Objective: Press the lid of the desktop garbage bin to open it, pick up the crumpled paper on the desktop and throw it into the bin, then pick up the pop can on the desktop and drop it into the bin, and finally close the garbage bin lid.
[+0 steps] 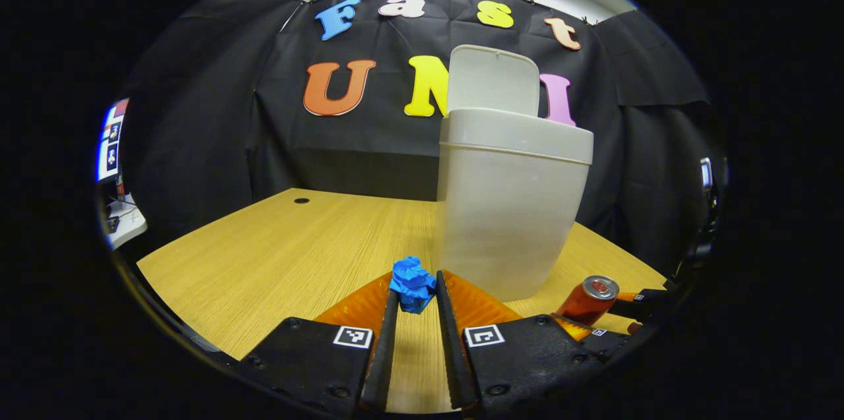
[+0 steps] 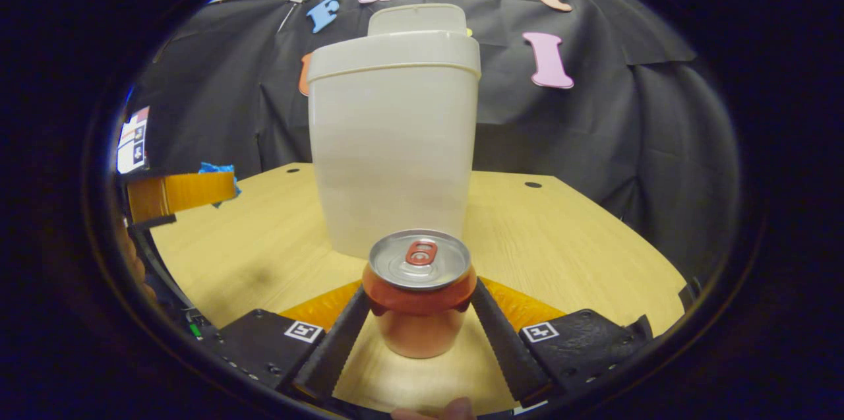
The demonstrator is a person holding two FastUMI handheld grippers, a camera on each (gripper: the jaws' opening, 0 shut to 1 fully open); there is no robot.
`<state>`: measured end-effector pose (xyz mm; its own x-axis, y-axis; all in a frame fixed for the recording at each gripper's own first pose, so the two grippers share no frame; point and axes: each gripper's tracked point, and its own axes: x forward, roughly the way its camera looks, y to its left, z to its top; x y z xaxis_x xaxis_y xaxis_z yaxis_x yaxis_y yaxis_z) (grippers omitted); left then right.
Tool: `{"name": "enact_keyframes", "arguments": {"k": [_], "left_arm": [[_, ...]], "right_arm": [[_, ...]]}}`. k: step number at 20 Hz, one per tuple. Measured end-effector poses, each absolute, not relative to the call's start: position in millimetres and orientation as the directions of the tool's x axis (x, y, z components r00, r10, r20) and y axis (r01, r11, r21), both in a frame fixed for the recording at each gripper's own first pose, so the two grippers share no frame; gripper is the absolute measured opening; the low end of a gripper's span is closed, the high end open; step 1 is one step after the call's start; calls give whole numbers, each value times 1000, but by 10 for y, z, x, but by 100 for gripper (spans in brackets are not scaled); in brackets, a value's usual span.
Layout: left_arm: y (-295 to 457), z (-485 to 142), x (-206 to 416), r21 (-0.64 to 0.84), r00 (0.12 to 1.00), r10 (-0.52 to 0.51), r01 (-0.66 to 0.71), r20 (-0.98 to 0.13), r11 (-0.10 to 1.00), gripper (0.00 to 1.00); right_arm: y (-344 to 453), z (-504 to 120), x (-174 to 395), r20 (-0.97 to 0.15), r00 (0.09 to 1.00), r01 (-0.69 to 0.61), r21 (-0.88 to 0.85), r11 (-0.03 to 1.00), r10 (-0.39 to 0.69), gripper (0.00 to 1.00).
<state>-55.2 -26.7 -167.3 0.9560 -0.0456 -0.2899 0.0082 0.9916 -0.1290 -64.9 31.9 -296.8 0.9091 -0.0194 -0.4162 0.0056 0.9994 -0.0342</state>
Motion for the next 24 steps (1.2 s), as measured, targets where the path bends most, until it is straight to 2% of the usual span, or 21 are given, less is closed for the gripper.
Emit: {"name": "enact_keyframes", "arguments": {"k": [10, 11, 12, 14, 16, 17, 18, 24], "left_arm": [[-357, -895, -312, -136, 986, -74, 54, -152, 989, 36], [-349, -790, -277, -139, 988, -75, 56, -133, 989, 32], [-346, -679, -229, -139, 991, -74, 58, -109, 989, 36], [-311, -499, -134, -123, 995, -62, 53, -73, 991, 36], [-339, -361, -38, -114, 996, -68, 62, -50, 992, 36], [-363, -293, 8, -117, 997, -73, 69, -35, 991, 40], [-420, -248, 53, -121, 996, -87, 84, -24, 989, 36], [-614, -11, 359, -138, 991, -134, 133, 7, 981, 36]], "right_arm": [[307, -3163, -629, -473, 881, -26, -55, 998, -3, 94], [295, -3182, -610, -478, 878, -29, -59, 998, -3, 93], [293, -3174, -607, -478, 878, -32, -64, 997, -3, 94], [288, -3186, -621, -484, 875, -35, -47, 998, 8, 92], [287, -3188, -642, -488, 873, -46, -28, 999, 26, 82], [290, -3168, -649, -487, 872, -53, -19, 998, 37, 82], [283, -3136, -657, -484, 874, -57, -11, 998, 44, 80], [134, -2782, -740, -416, 908, -57, 12, 998, 57, 77]]}}
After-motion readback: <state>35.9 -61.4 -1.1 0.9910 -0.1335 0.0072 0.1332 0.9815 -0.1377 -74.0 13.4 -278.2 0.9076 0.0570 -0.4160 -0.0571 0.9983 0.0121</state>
